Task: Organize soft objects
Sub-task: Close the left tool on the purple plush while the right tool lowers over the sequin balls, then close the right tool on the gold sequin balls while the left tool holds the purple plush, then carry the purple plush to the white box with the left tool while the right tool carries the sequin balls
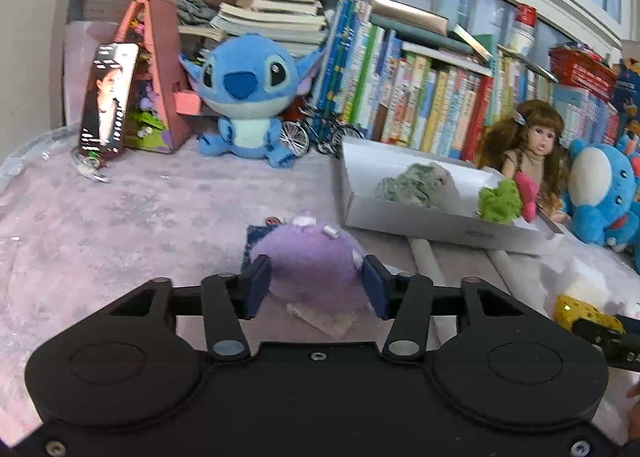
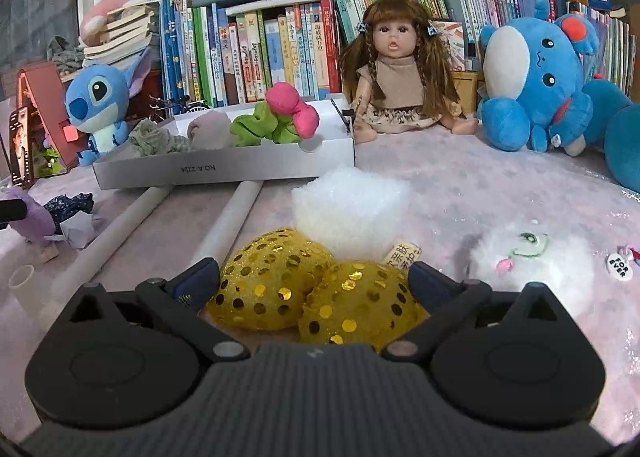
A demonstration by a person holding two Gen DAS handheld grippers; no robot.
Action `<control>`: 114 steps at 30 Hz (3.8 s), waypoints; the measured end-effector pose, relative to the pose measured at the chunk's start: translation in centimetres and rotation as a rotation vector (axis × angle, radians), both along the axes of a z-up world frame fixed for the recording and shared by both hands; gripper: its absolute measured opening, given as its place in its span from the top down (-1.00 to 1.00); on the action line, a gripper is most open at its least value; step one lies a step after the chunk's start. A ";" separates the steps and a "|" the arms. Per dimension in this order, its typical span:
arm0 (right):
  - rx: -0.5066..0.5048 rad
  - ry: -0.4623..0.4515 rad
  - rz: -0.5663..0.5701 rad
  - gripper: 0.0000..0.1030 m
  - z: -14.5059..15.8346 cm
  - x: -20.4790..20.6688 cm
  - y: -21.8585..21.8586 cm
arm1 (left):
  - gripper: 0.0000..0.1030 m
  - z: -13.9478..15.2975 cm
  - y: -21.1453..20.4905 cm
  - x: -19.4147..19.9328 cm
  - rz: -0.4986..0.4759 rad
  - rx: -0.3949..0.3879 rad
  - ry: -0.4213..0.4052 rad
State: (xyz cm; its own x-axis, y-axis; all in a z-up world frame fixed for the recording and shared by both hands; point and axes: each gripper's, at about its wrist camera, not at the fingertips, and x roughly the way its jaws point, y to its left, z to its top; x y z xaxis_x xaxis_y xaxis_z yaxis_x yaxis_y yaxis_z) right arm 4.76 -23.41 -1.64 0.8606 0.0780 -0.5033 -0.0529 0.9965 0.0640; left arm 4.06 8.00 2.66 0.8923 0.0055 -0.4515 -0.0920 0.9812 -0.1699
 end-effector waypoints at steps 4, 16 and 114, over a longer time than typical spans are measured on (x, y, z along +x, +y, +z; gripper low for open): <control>0.003 0.004 -0.002 -1.00 0.0 0.1 0.0 | -0.45 -0.6 -0.3 0.8 0.026 0.039 -0.002; 0.007 0.004 0.004 -0.96 -0.1 0.0 -0.1 | -0.30 -2.4 0.3 1.5 0.029 0.047 0.085; -0.131 0.057 0.062 -0.63 0.2 -2.3 -0.9 | -0.28 0.8 -0.4 -0.4 -0.032 -0.031 0.003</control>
State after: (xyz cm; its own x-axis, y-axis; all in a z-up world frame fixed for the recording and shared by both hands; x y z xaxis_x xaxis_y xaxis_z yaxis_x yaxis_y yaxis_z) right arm 2.48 -24.32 -1.45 0.8261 0.0604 -0.5602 -0.1143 0.9915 -0.0617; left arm 3.65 7.62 3.41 0.8902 -0.0373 -0.4541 -0.0612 0.9778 -0.2002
